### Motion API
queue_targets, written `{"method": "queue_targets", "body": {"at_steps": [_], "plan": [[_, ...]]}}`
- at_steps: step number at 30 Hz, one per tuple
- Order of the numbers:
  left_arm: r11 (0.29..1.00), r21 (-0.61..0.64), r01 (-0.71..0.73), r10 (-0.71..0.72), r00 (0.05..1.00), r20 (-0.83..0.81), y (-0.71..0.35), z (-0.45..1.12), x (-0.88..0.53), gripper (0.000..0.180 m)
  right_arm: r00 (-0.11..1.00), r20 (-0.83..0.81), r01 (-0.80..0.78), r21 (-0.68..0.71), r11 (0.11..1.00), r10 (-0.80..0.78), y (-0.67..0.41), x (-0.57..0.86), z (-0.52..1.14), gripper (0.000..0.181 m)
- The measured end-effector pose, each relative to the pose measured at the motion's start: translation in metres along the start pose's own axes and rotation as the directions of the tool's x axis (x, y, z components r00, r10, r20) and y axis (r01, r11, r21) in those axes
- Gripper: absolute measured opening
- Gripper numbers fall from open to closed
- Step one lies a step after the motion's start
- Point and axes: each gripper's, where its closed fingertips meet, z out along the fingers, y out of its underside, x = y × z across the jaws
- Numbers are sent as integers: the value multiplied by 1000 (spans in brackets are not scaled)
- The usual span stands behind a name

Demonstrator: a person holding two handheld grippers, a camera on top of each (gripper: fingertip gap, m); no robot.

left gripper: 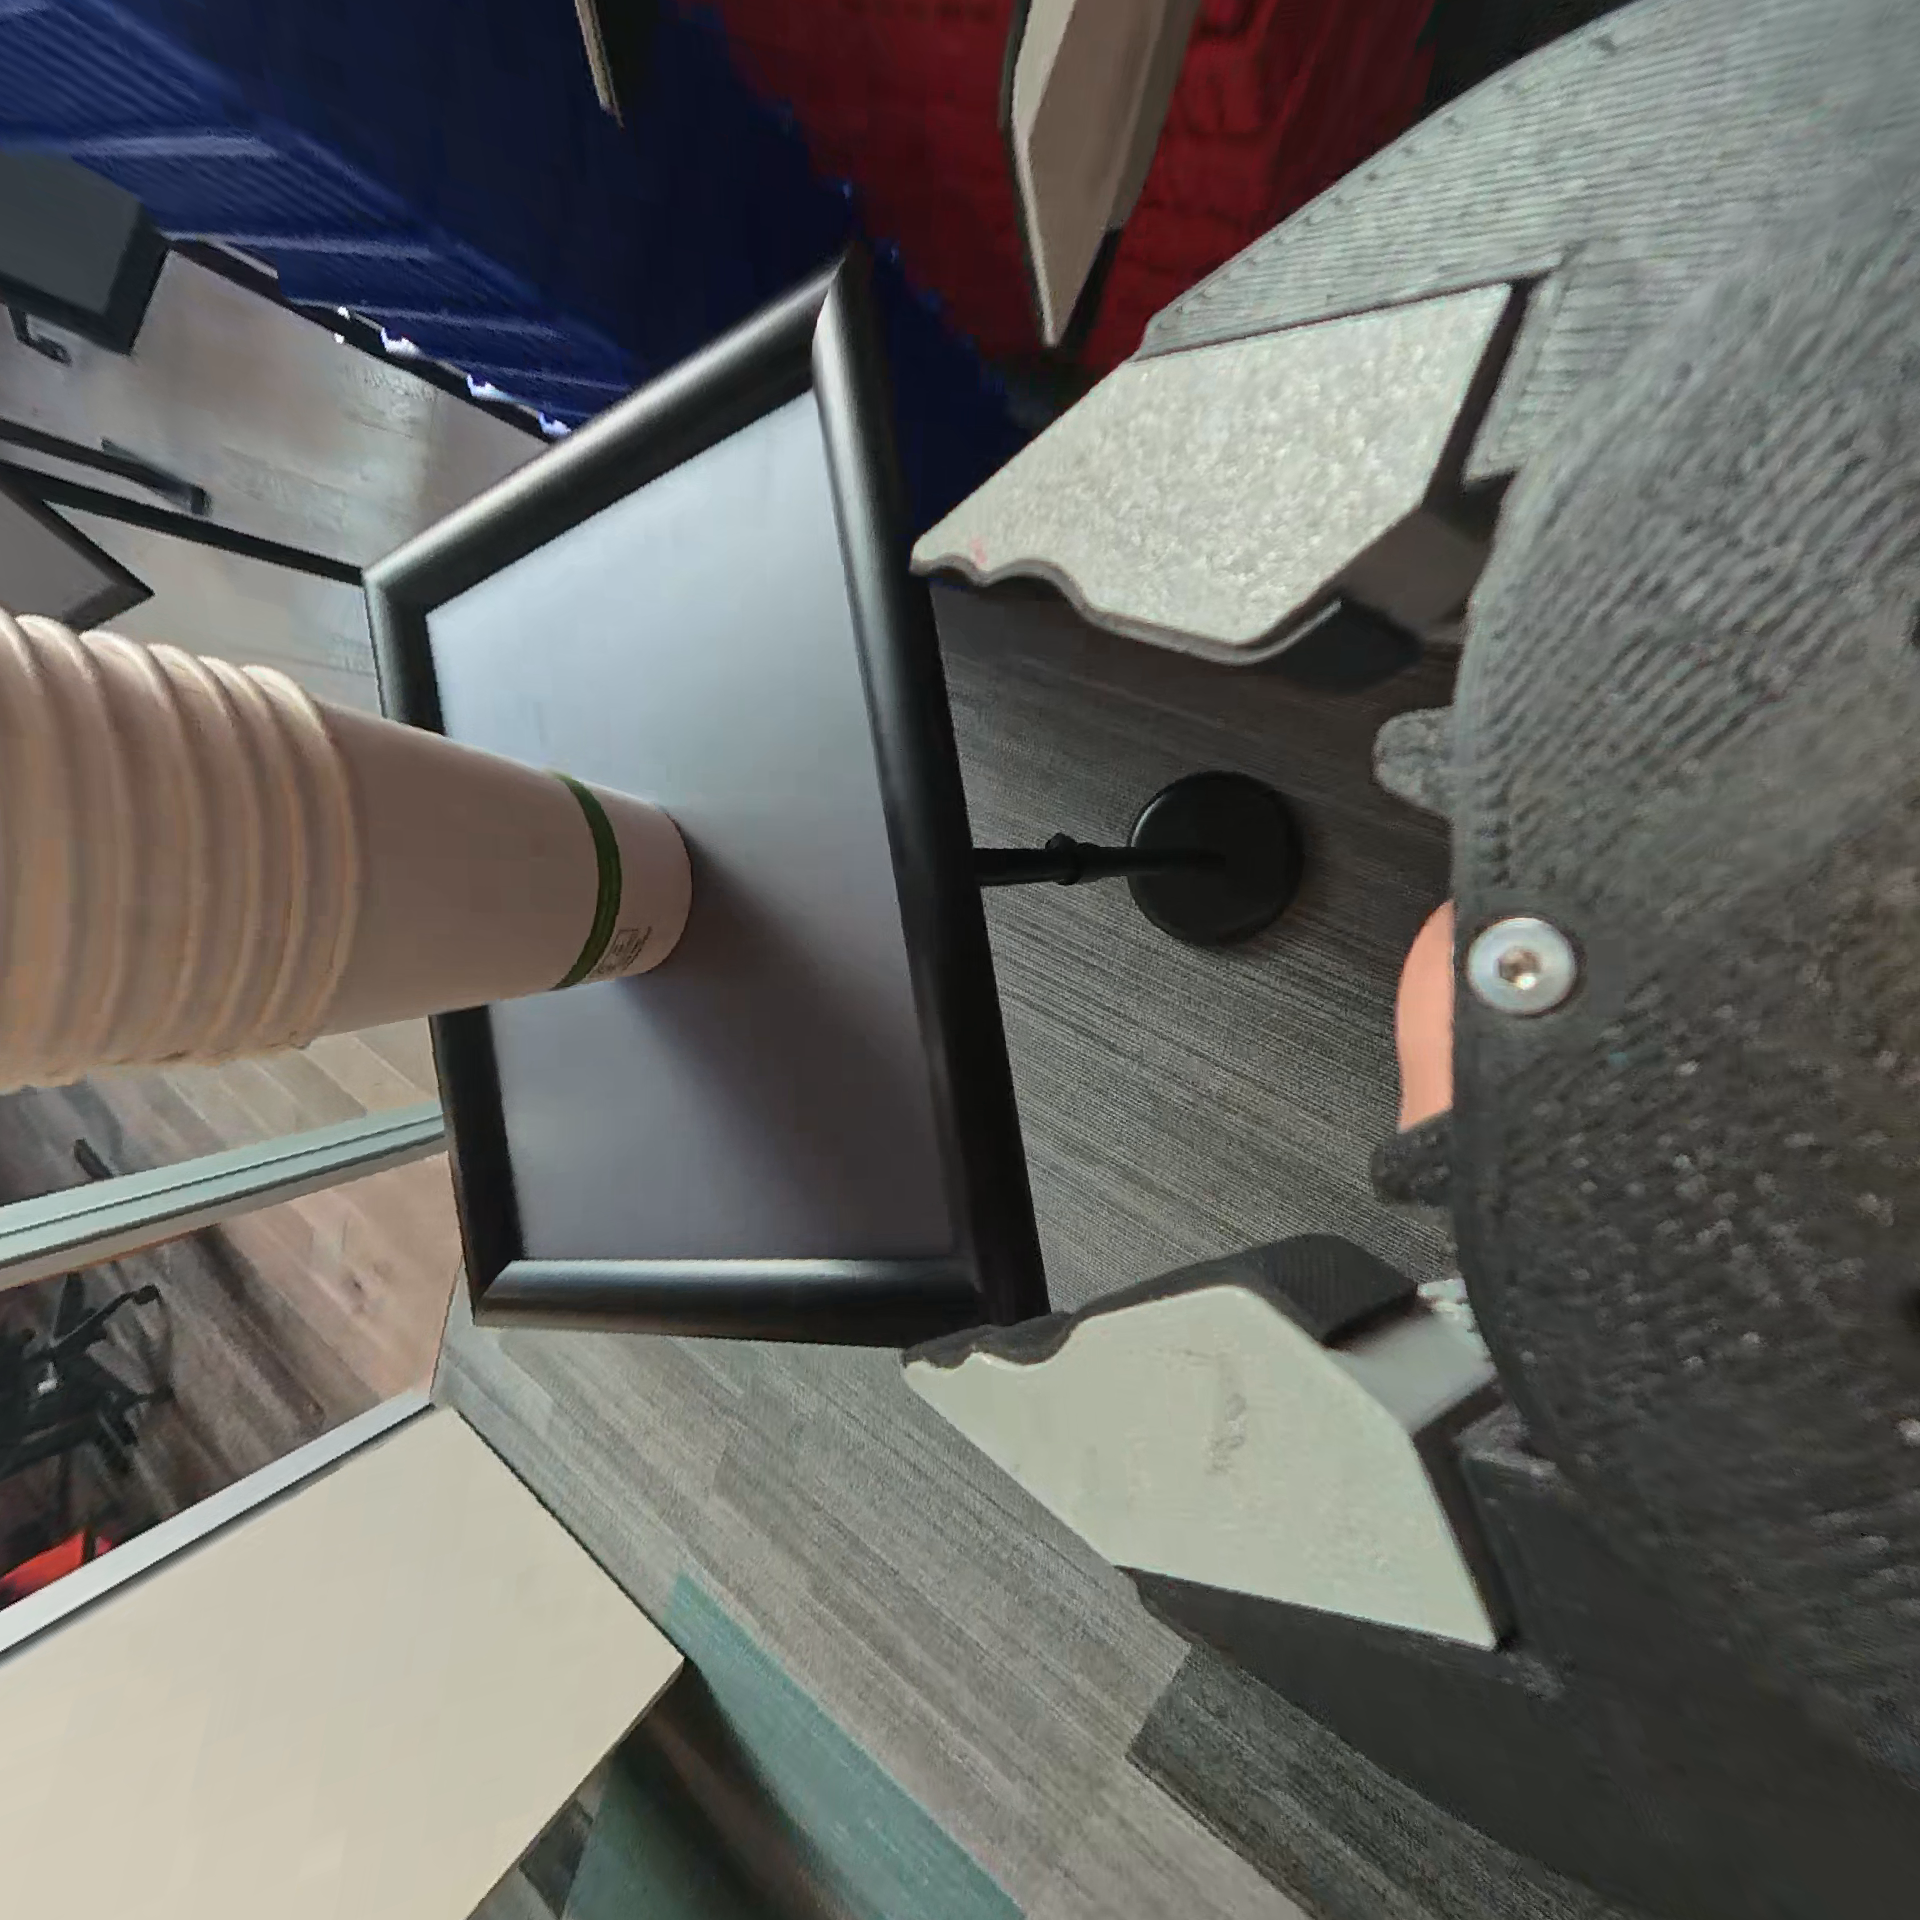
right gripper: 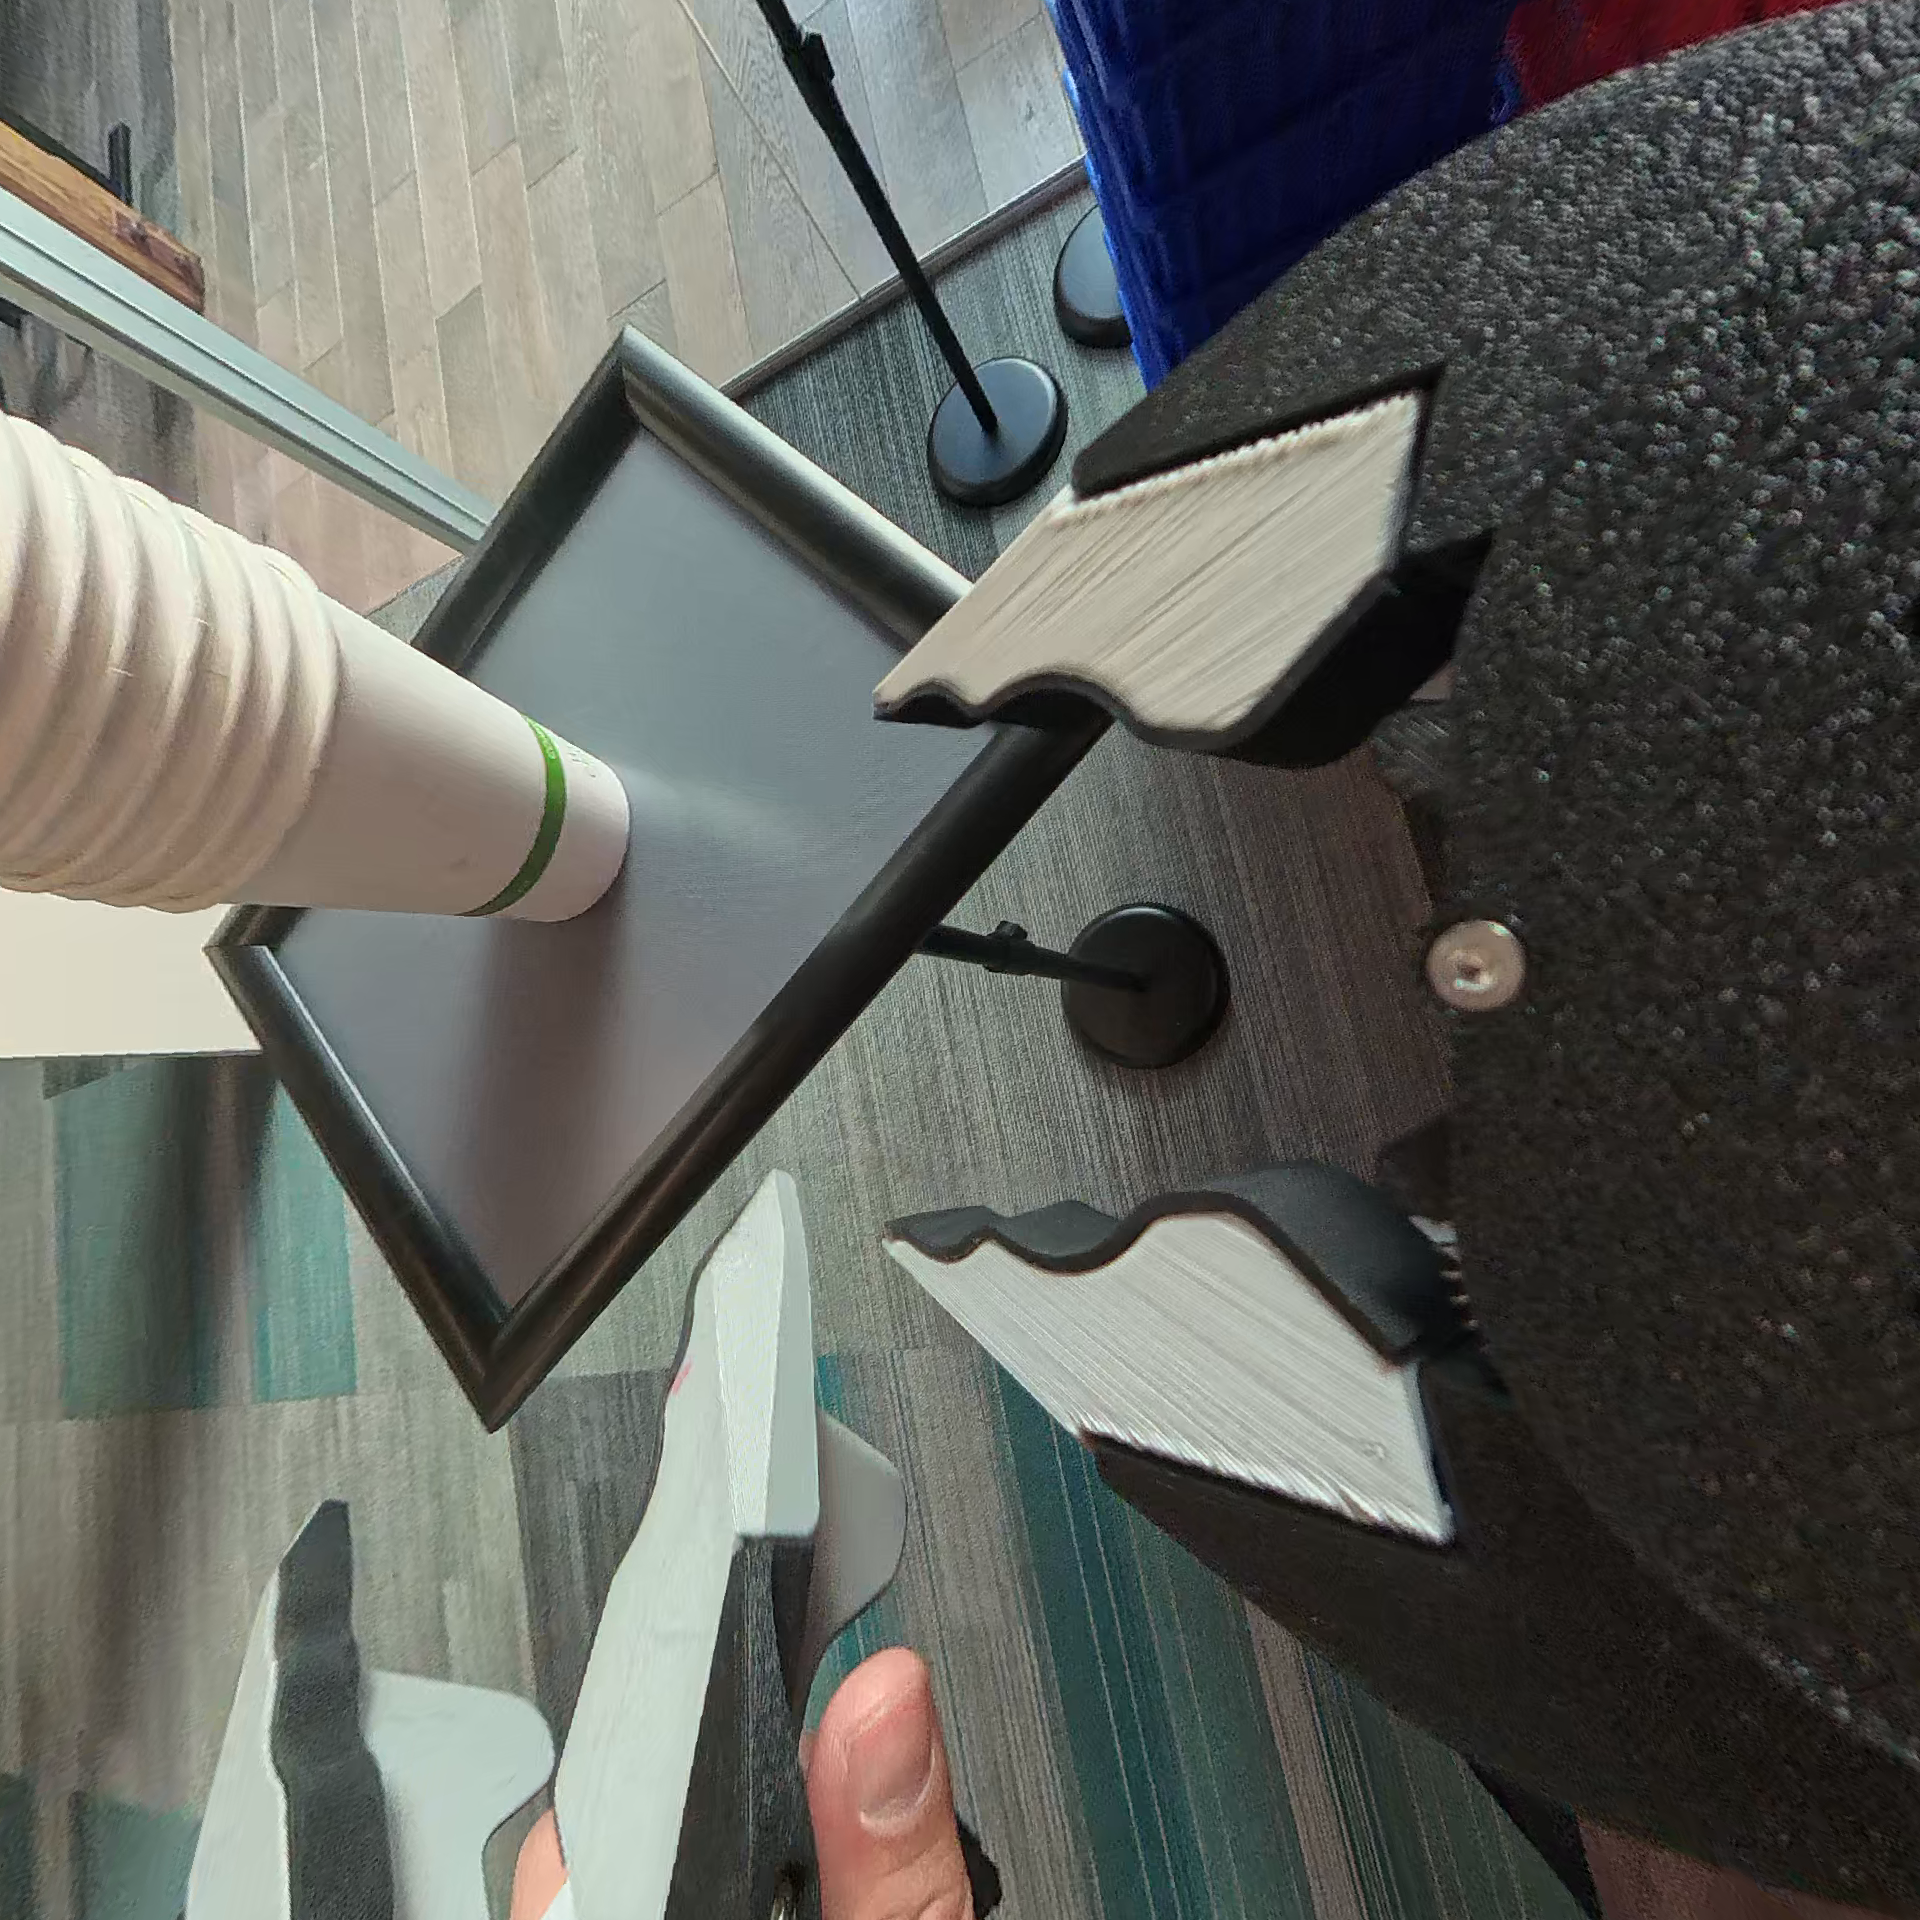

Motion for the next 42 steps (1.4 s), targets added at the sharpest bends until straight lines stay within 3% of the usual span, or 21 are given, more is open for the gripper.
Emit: {"method": "queue_targets", "body": {"at_steps": [7,9,10,12,14,16,18,20,21,23,25,26,29,31,33,35,37,42], "plan": [[998,60,-9,9,1000,-1,-11,0,-15,130,999,29,21,24,999,-22,-14,0,1,94],[999,48,-5,8,998,-68,-9,0,-18,130,993,113,-25,37,999,21,-19,-6,3,94],[999,41,23,-16,984,-180,-9,-2,-10,126,978,197,-79,45,996,69,-21,-9,2,94],[991,3,133,-117,882,-456,-7,-14,-1,122,907,362,-247,44,968,215,-24,-3,-6,89],[961,-74,266,-243,690,-682,-2,-31,-10,127,795,472,-448,31,894,382,-22,20,-16,93],[923,-160,350,-353,604,-715,18,-25,-46,138,680,548,-593,19,805,488,-9,44,-27,104],[885,-251,391,-440,532,-724,49,-14,-72,137,612,550,-668,-25,744,568,20,57,-27,103],[819,-362,446,-526,329,-784,71,-17,-77,138,569,555,-711,-38,702,607,43,51,-26,103],[789,-405,462,-566,291,-771,86,-11,-79,139,533,574,-742,-37,670,621,47,44,-25,103],[758,-456,466,-632,353,-690,122,11,-80,140,527,535,-772,-22,635,660,61,36,-16,99],[747,-460,481,-655,411,-634,136,24,-79,139,627,410,-737,34,675,663,72,31,-6,104],[778,-414,473,-625,510,-591,139,31,-84,139,709,311,-680,64,730,633,77,30,-1,103],[953,-125,278,-304,884,-356,117,35,-114,132,928,-119,-347,72,935,353,83,32,1,104],[995,-15,103,-104,979,-175,83,27,-125,123,960,-203,-188,48,981,194,64,19,3,100],[1000,13,-29,32,940,-339,50,13,-87,121,979,-166,-110,33,993,114,34,10,12,88],[999,11,-49,49,887,-460,18,7,-67,118,991,-95,-89,19,996,90,1,13,21,85],[996,15,-83,80,872,-483,-12,9,-65,118,997,-25,-74,-2,997,74,-28,23,28,94],[985,-14,-174,133,798,-588,-29,10,-49,113,985,172,-18,-94,995,34,-40,35,36,91]]}}
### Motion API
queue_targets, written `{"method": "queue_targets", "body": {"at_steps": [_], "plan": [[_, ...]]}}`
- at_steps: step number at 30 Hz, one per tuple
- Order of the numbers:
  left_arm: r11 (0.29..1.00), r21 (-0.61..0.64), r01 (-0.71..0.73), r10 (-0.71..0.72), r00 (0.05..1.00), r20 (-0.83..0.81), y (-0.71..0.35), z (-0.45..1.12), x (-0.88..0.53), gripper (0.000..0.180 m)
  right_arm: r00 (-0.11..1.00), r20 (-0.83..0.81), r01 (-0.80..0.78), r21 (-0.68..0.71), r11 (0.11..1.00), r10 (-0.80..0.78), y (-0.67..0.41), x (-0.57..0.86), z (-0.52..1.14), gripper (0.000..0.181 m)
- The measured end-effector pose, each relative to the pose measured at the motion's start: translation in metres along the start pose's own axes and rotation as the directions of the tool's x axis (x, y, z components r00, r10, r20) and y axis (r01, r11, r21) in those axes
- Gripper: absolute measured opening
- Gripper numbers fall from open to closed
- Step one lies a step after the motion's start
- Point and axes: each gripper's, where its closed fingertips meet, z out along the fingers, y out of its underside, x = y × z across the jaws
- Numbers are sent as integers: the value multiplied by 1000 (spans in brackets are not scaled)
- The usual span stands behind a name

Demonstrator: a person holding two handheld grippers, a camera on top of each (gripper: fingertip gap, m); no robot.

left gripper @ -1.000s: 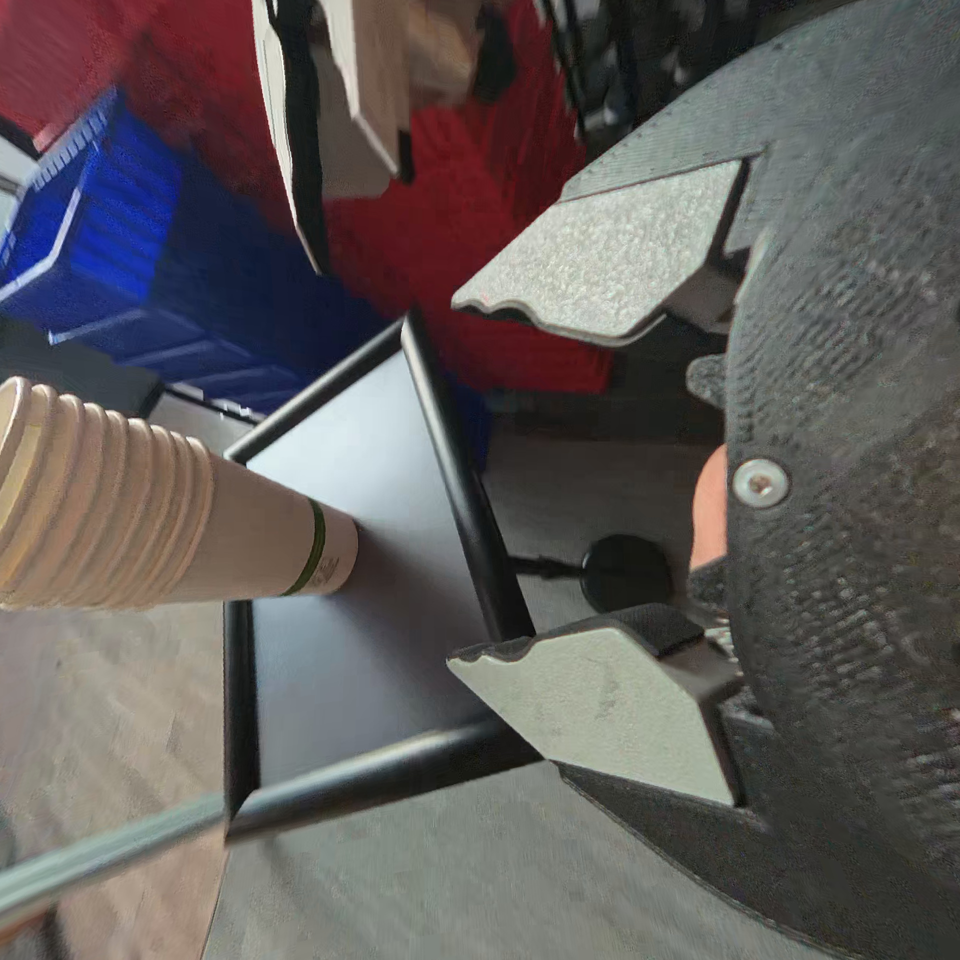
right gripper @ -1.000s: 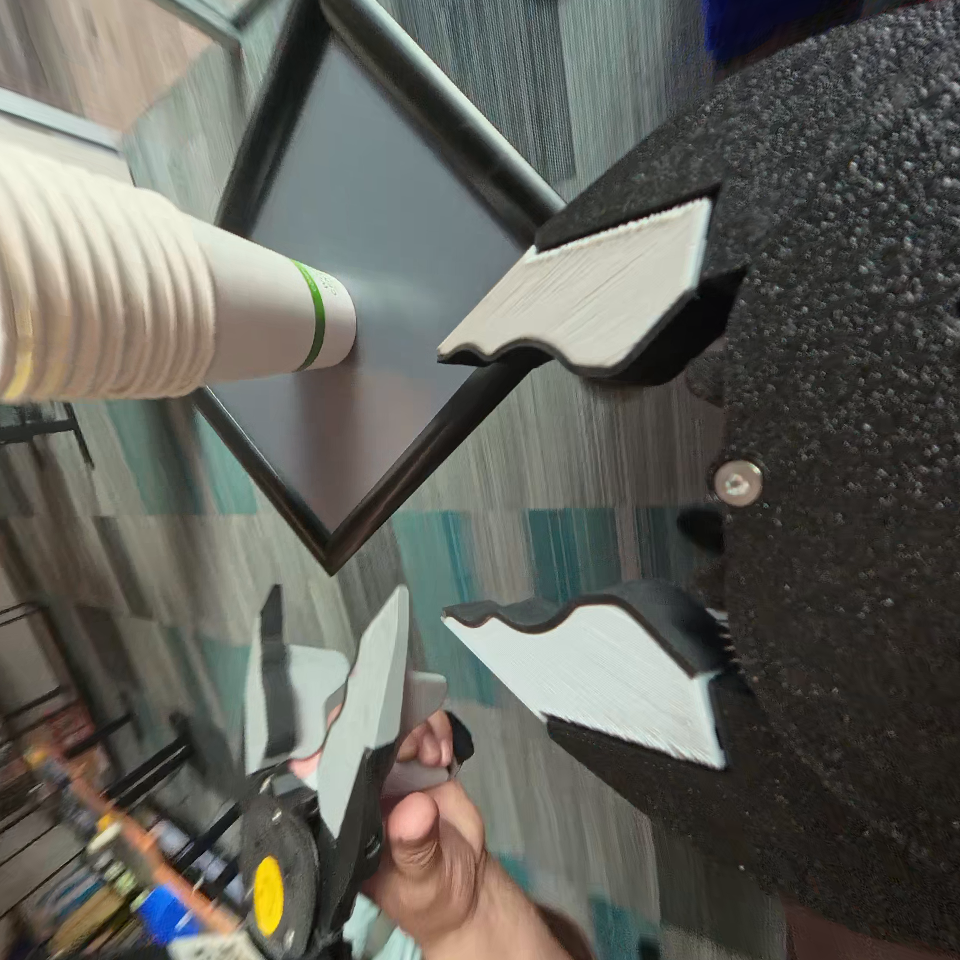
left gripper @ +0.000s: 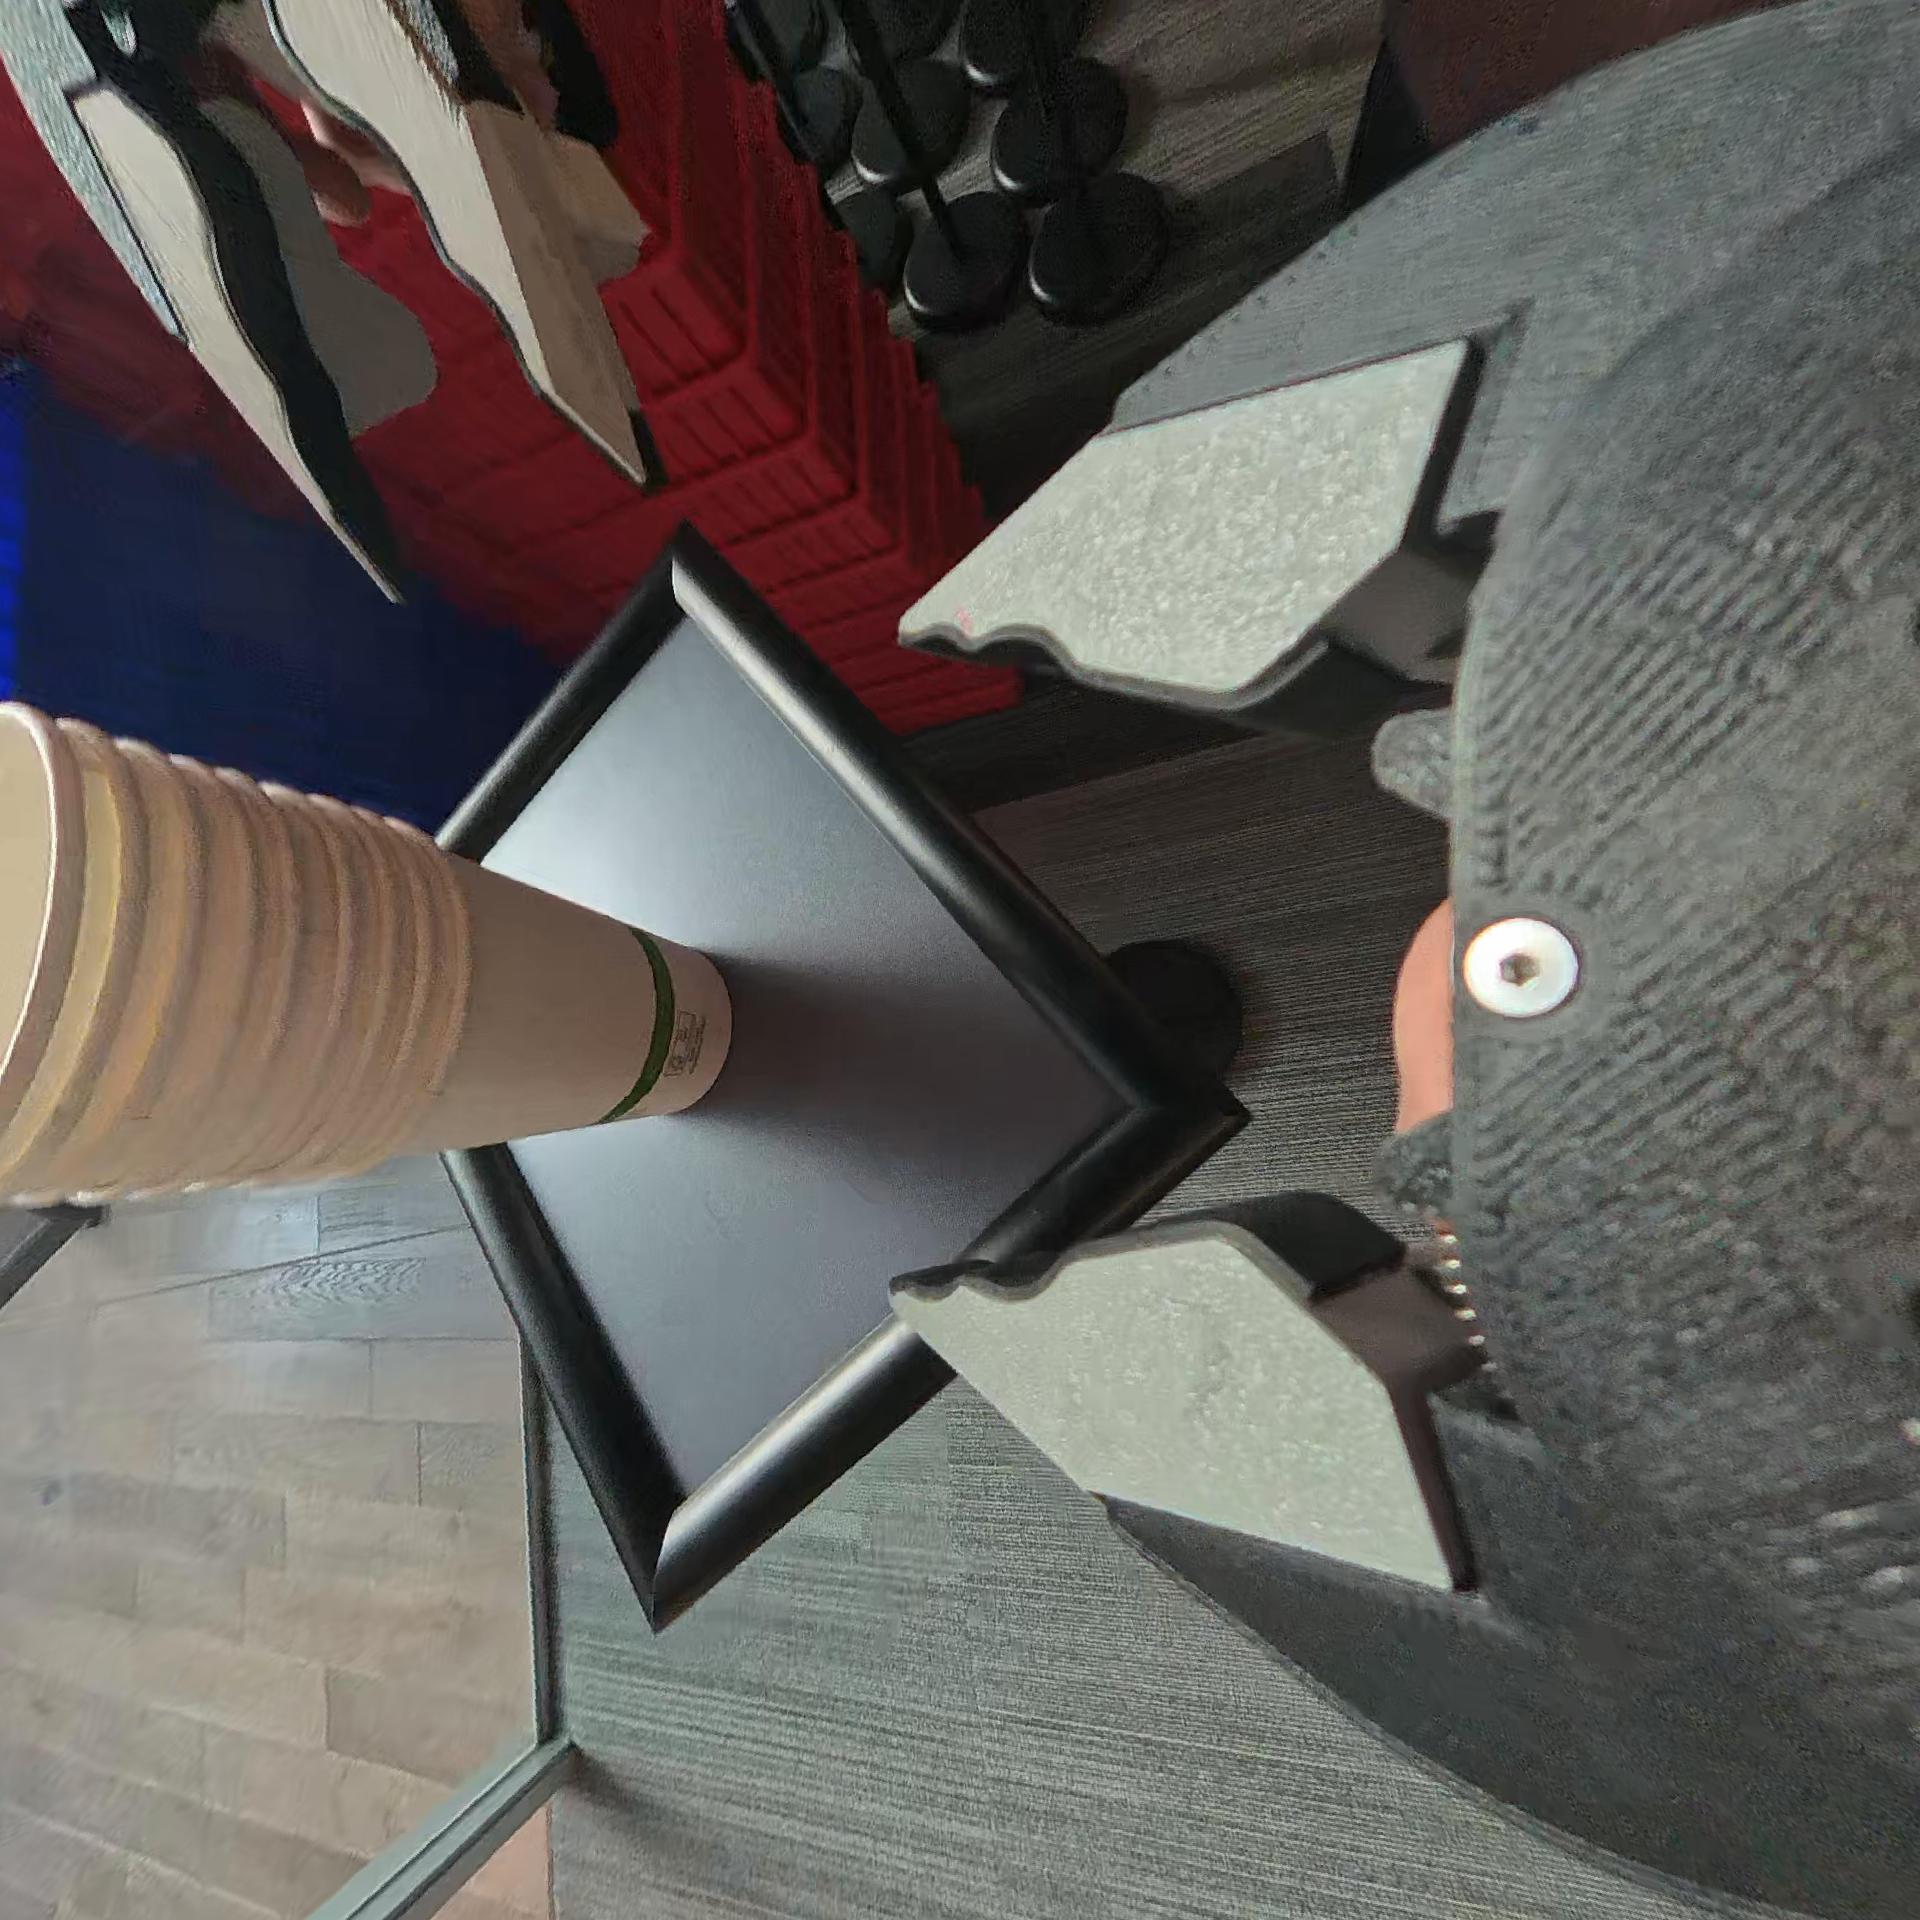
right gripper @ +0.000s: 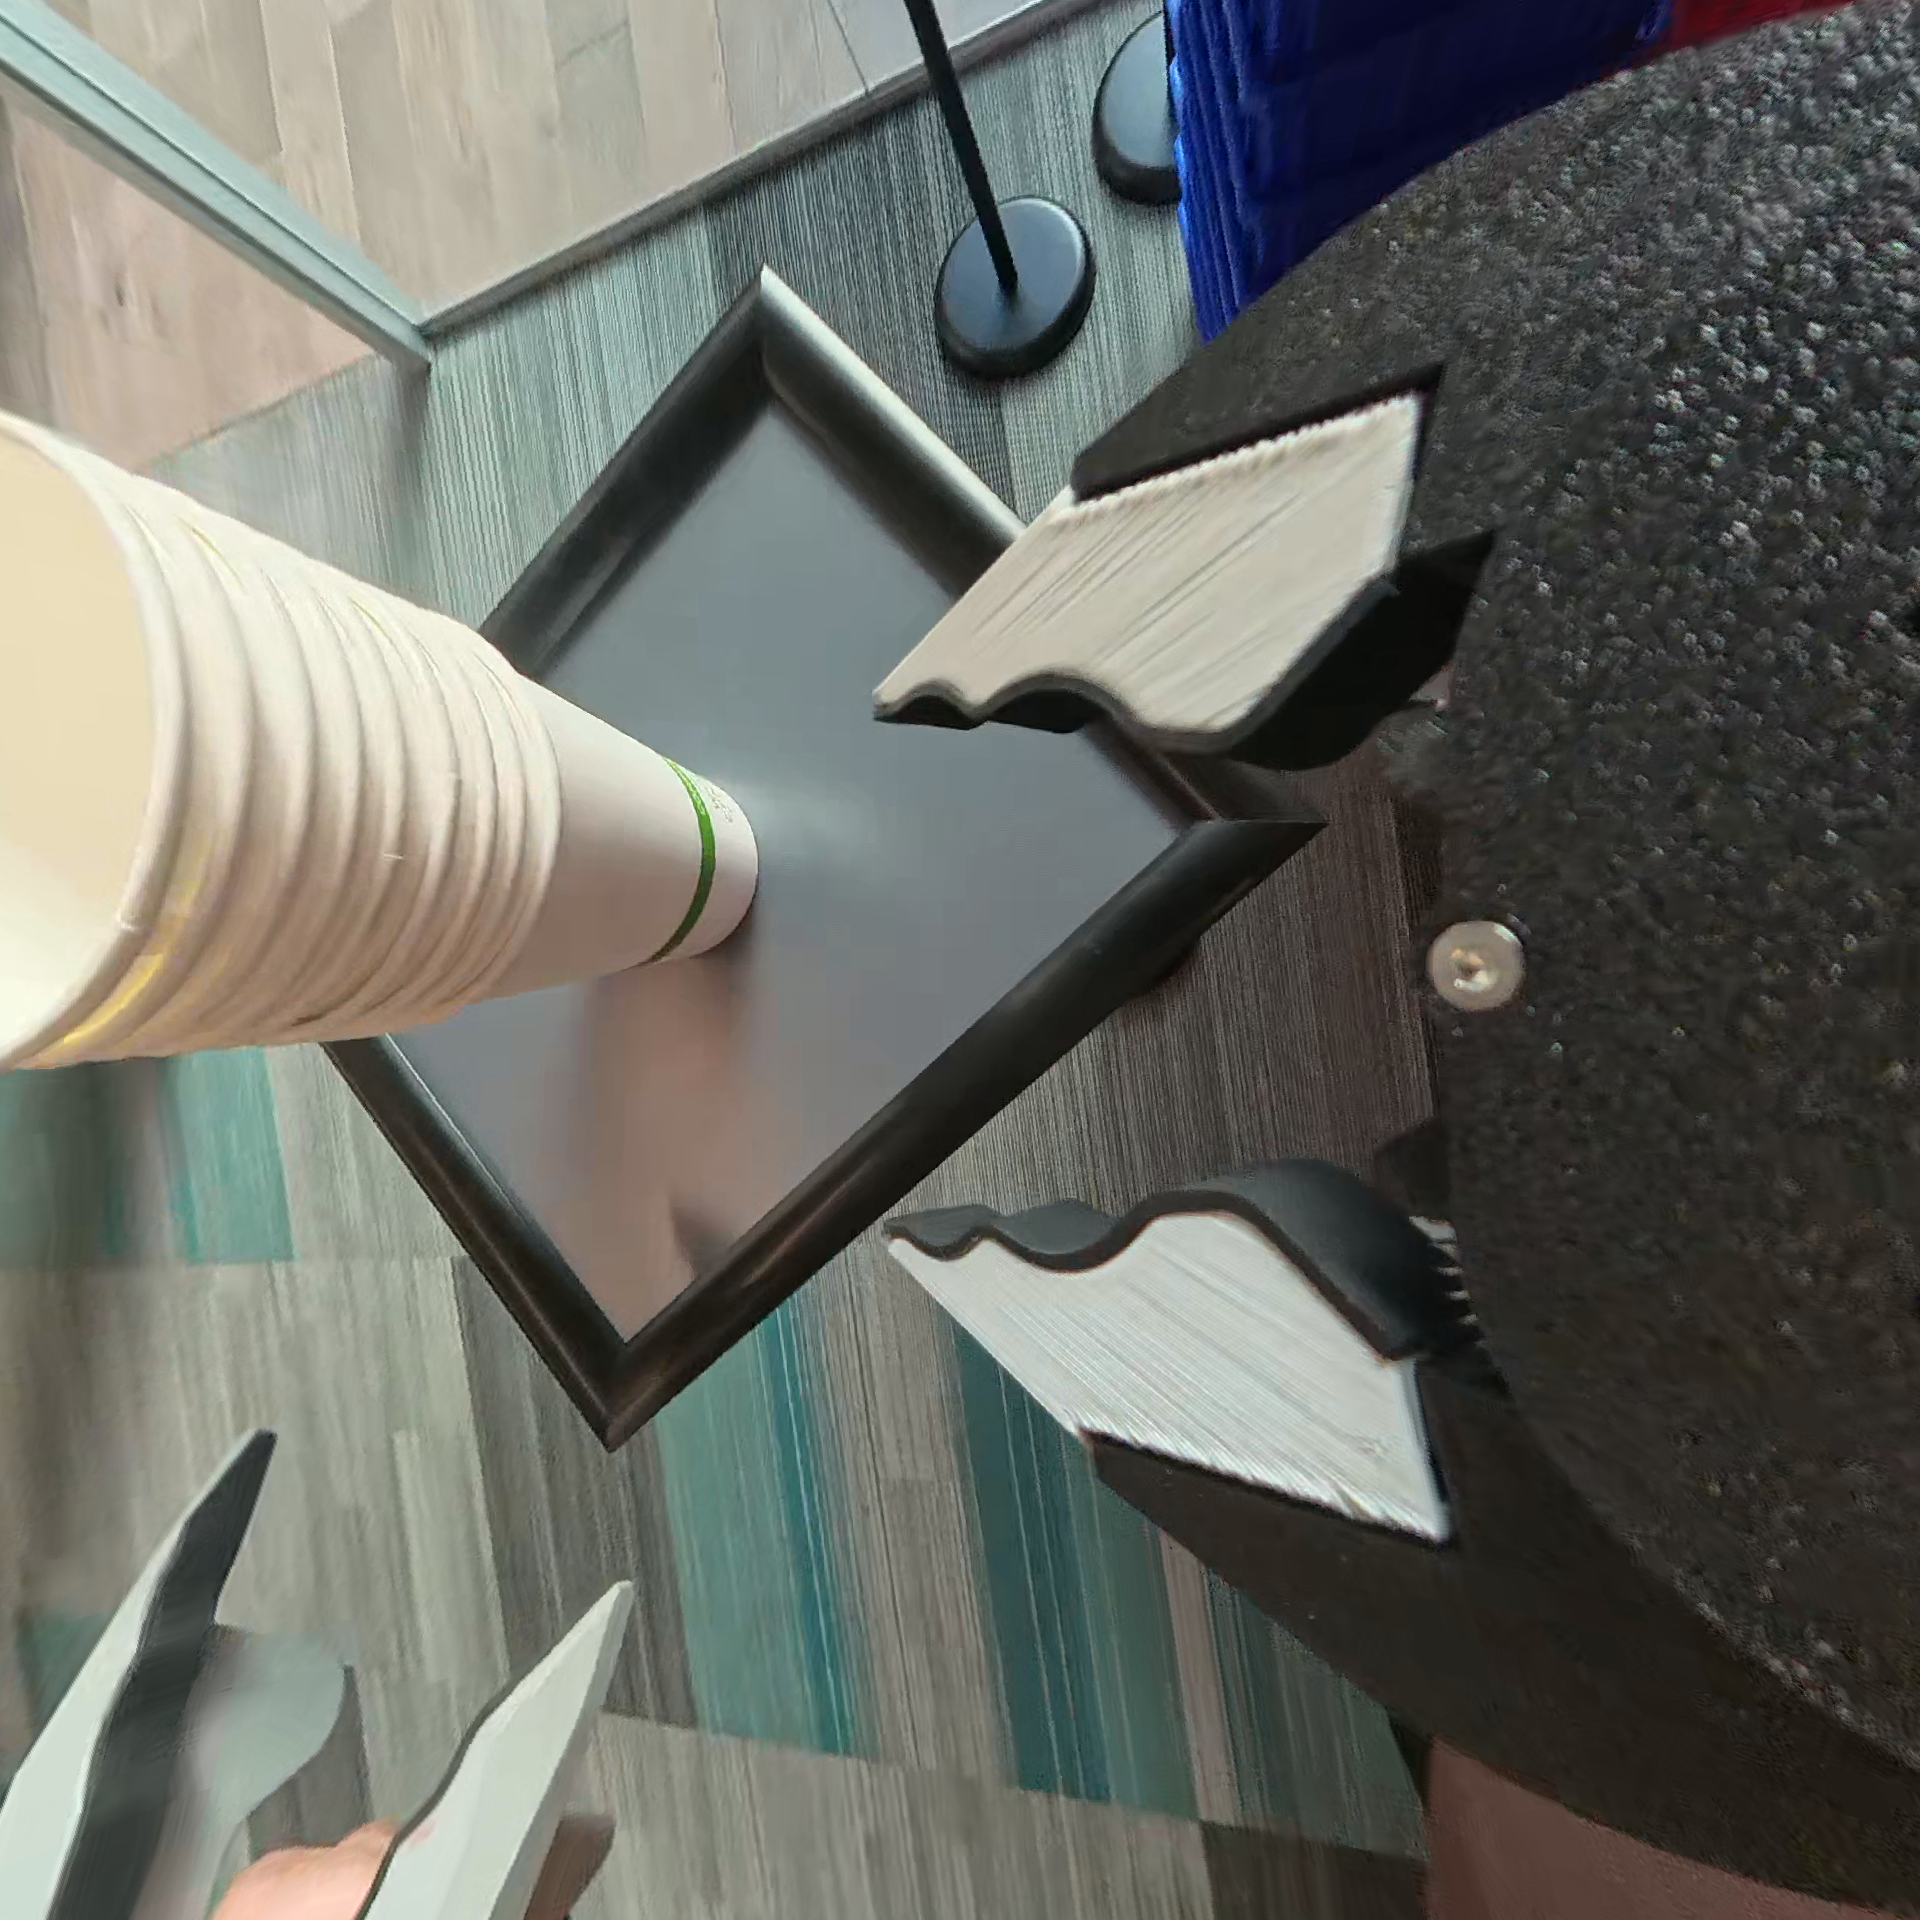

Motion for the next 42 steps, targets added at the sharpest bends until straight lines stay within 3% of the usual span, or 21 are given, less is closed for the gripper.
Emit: {"method": "queue_targets", "body": {"at_steps": [8,11,16,20,22,24,31,36,42], "plan": [[978,-147,-151,150,989,-13,20,29,-2,108,982,172,66,41,997,-72,13,3,10,101],[977,-103,-189,187,982,-27,-5,44,-18,108,966,209,136,92,986,-152,-13,21,25,103],[934,-141,-329,297,932,-209,-17,98,-36,111,936,229,258,70,964,-267,-34,49,77,98],[890,-105,-444,360,825,-435,-23,132,-27,90,900,318,289,77,954,-298,-41,37,101,107],[874,-69,-481,386,773,-504,-26,137,-19,78,894,348,262,108,959,-284,-48,26,109,94],[844,-40,-535,431,721,-542,-27,140,-16,76,891,351,262,125,957,-289,-51,19,115,104],[796,2,-605,487,638,-596,-78,156,-9,72,956,282,-2,267,964,-76,-72,55,92,100],[857,45,-513,460,724,-513,-177,184,0,86,961,260,-222,528,819,93,-116,145,7,97],[940,62,-336,335,868,-366,-201,176,-25,78,953,-216,-20,656,755,214,-141,376,-141,95]]}}
